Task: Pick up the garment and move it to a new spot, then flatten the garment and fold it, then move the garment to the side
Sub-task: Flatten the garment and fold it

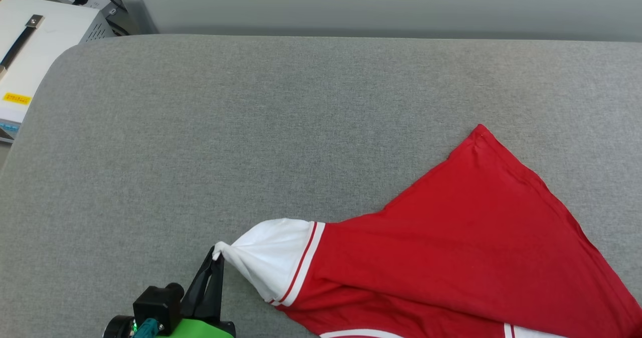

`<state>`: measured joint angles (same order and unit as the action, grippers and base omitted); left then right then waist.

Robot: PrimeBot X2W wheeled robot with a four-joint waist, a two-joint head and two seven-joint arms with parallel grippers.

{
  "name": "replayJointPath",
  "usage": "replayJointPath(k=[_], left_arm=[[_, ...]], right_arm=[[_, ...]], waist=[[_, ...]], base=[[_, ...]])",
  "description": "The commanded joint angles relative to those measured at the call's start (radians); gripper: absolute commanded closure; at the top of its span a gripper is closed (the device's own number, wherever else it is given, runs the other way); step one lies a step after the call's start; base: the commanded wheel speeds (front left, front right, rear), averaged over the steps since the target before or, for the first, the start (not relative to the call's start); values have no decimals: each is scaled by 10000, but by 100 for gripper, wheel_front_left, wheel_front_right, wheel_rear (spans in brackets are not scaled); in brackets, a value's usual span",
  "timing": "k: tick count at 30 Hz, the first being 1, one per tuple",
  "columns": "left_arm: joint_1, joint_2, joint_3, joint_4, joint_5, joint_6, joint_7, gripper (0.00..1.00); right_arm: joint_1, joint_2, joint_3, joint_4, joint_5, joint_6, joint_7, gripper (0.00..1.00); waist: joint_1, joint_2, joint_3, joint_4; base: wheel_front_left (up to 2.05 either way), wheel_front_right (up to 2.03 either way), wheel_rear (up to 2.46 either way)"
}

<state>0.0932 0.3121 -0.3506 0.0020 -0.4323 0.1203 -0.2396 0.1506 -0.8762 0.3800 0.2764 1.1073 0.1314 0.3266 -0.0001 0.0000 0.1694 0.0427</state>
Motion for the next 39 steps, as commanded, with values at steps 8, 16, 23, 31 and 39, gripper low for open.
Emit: replayJointPath(k=[8,16,23,31,39], left_arm=[[113,103,2,65,-134,94,26,100],[-37,121,-104,-83,-74,92,30,100],[-401,38,-294,-259,72,40,5,100],[-1106,-163,-554,-300,269,-141,-55,100],[-1819,-417,-724,-135,428,-426,-147,100]], right_arm=[[10,837,-1203,102,-629,-7,-513,0],[-847,308,-3203,-1758,-1697,-7,-830,0],[-2689,24,-3494,-3577,-2600,-7,739,0],[-5833,259,-1410,-3627,-2929,-7,4121,0],[-8342,774,738,-1859,-3428,-7,6006,0]], waist=[[1,0,-43,-63],[1,0,113,58],[1,0,571,445],[1,0,1280,1069],[1,0,1878,1640]], base=[[0,0,0],[0,0,0],[0,0,0],[0,0,0],[0,0,0]])
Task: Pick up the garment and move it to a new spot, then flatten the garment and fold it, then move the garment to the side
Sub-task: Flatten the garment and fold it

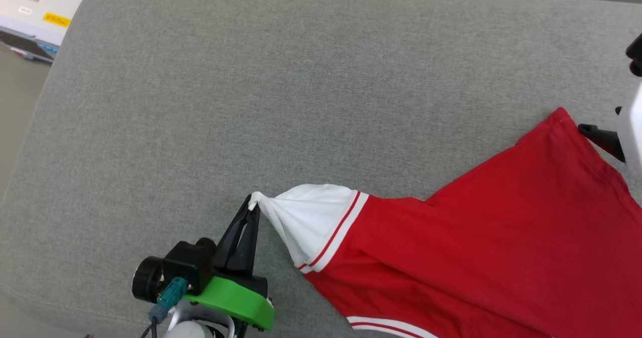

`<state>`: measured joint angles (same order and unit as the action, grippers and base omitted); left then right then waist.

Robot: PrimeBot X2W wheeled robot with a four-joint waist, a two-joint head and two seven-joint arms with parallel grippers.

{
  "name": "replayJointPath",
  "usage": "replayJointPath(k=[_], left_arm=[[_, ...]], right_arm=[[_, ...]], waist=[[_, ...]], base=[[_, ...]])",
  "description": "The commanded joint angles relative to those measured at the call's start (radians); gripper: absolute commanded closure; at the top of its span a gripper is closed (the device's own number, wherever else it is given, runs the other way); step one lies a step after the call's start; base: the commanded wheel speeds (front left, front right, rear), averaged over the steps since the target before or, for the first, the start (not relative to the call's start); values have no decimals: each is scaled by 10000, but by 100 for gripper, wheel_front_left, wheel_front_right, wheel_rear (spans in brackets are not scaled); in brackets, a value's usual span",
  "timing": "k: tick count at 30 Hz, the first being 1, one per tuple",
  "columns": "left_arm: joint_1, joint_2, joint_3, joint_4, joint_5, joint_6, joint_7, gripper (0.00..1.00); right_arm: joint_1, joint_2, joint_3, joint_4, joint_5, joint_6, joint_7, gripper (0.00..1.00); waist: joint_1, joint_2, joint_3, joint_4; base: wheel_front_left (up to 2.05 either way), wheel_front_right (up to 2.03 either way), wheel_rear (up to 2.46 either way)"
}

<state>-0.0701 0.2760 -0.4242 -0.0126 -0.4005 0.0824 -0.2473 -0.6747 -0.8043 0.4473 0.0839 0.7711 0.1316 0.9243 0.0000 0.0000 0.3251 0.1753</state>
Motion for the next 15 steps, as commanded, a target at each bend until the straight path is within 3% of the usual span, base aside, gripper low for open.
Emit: replayJointPath(k=[1,7,15], left_arm=[[-246,-89,4,29,125,-69,-79,100],[-520,-310,17,148,198,-204,-123,100],[-619,-510,234,338,295,-403,-141,100]], right_arm=[[-271,118,269,279,-146,-9,71,0],[-1040,587,1163,1987,-456,-9,-321,0],[-694,658,2670,3320,-143,-9,-570,0]], waist=[[0,0,370,356],[0,0,734,556],[0,0,860,535]], base=[[0,0,0],[0,0,0],[0,0,0]])
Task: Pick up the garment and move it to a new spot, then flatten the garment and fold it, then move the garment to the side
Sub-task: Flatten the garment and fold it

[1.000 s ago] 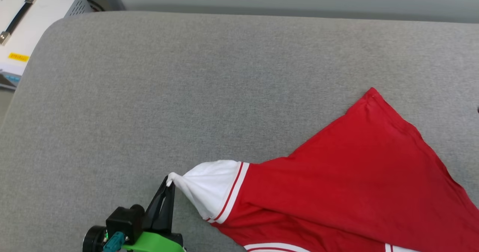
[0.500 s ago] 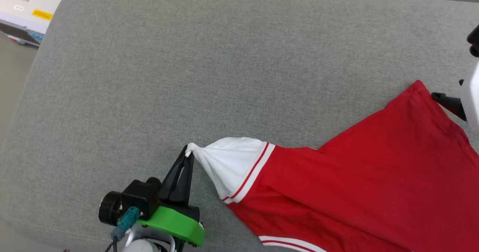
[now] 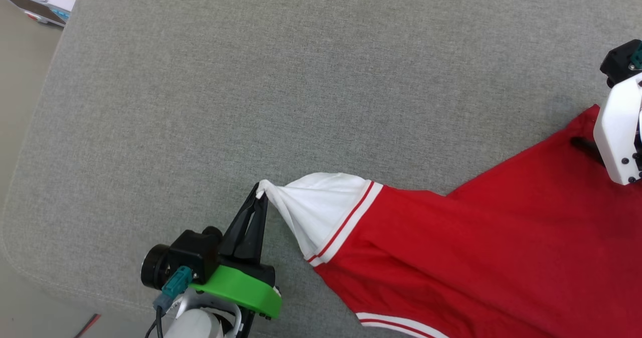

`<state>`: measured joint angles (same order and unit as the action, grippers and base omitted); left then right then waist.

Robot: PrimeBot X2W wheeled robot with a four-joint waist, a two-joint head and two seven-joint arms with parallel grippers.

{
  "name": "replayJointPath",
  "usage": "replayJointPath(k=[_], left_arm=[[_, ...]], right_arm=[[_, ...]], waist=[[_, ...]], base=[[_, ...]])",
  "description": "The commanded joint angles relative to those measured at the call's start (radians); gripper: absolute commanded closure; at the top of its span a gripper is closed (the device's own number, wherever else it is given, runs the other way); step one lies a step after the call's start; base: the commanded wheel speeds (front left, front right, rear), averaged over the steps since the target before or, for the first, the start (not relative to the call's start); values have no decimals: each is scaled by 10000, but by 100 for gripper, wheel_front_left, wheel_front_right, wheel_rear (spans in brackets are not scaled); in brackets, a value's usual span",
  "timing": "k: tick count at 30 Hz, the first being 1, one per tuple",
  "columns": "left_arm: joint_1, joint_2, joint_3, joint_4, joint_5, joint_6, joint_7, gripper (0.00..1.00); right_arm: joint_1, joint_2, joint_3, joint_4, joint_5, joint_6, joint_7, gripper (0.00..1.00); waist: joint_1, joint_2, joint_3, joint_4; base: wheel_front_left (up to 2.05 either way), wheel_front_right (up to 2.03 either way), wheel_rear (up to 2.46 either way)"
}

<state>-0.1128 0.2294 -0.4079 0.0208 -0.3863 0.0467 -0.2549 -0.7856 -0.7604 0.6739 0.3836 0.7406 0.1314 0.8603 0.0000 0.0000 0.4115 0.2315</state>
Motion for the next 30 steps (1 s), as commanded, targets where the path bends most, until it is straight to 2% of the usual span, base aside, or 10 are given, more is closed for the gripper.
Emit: replayJointPath(k=[1,2,3,4,7,13,20,24,30], left_arm=[[-183,-63,116,22,168,-69,-65,100],[-166,-82,170,50,184,-99,-65,100],[-153,-91,219,78,197,-124,-66,100],[-138,-97,272,112,217,-164,-66,100],[-114,-95,417,180,298,-264,-66,100],[-60,-4,867,67,533,-325,-67,100],[-591,533,1387,-537,780,-437,-67,100],[-1418,881,1579,-985,882,-547,124,100],[-3186,1450,1628,-1656,1166,-884,859,100]], right_arm=[[450,225,535,380,259,-7,38,0],[450,214,683,426,350,-7,-50,63],[421,218,769,453,436,-7,-183,90],[353,223,833,484,550,-7,-389,100],[57,239,851,494,708,-7,-1237,100],[-282,25,640,251,922,-7,-3744,100],[-252,-313,301,-664,1412,-7,-5807,100],[-225,-402,16,-1143,1325,-7,-6599,100],[-465,-466,-834,-1945,1180,-7,-7157,100]], waist=[[0,0,-25,-54],[0,0,-54,-89],[0,0,-91,-128],[0,0,-149,-175],[0,0,-376,-297],[0,0,-1086,-520],[0,0,-1926,-1043],[0,0,-2256,-1364],[0,0,-2428,-1749]], base=[[0,0,0],[0,0,0],[0,0,0],[0,0,0],[0,0,0],[0,0,0],[0,0,0],[0,0,0],[0,0,0]])
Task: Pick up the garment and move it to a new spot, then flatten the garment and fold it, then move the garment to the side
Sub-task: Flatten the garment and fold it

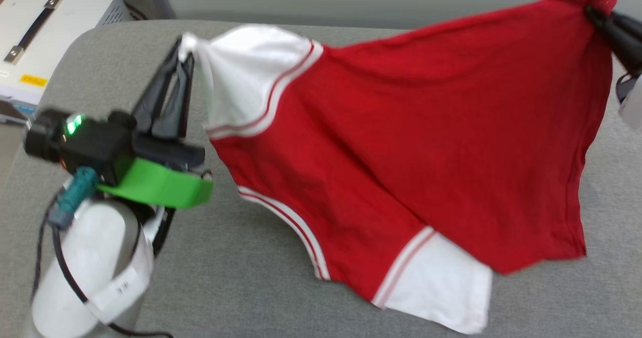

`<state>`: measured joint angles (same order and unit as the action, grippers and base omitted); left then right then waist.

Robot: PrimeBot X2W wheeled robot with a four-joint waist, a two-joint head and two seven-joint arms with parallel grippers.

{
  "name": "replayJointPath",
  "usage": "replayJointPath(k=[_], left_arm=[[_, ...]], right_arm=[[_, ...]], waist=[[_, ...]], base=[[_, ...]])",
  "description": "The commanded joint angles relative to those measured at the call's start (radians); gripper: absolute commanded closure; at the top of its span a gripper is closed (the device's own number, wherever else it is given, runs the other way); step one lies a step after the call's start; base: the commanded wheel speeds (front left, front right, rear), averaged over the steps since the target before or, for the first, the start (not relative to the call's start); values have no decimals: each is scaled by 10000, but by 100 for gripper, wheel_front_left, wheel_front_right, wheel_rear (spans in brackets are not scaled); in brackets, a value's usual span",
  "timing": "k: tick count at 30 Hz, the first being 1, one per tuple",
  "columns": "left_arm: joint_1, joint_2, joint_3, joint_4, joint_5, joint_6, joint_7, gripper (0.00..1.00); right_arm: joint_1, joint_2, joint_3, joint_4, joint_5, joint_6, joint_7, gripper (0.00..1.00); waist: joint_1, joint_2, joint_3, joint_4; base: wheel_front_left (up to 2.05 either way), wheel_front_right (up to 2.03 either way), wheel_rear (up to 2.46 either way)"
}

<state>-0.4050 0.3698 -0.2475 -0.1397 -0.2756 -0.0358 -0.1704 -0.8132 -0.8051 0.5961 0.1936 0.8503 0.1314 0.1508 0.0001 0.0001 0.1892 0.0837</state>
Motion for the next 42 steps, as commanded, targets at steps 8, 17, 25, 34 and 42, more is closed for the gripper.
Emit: replayJointPath(k=[8,17,25,34,42], left_arm=[[-3390,265,-161,-139,-119,-607,805,100],[-6478,252,-715,1097,-343,-864,1059,100],[-9178,288,-1187,2366,-508,-930,1183,100],[-12904,463,-1901,4235,-663,-946,895,100],[-15487,435,-2686,6218,-1261,-947,303,100]], right_arm=[[-654,152,-1461,-1251,-296,-7,78,100],[-1381,500,-2621,-1738,-806,-7,849,100],[-3008,844,-2906,-978,-1422,-7,1186,100],[-6253,1052,-2351,439,-2377,-7,1032,100],[-8929,1289,-1662,2458,-2961,-7,-18,100]], waist=[[-1,-1,-34,-545],[-1,-1,670,-775],[-1,-1,2120,-967],[-1,-1,3554,-1043],[-1,-1,4036,-950]], base=[[0,0,0],[0,0,0],[0,0,0],[0,0,0],[0,0,0]])
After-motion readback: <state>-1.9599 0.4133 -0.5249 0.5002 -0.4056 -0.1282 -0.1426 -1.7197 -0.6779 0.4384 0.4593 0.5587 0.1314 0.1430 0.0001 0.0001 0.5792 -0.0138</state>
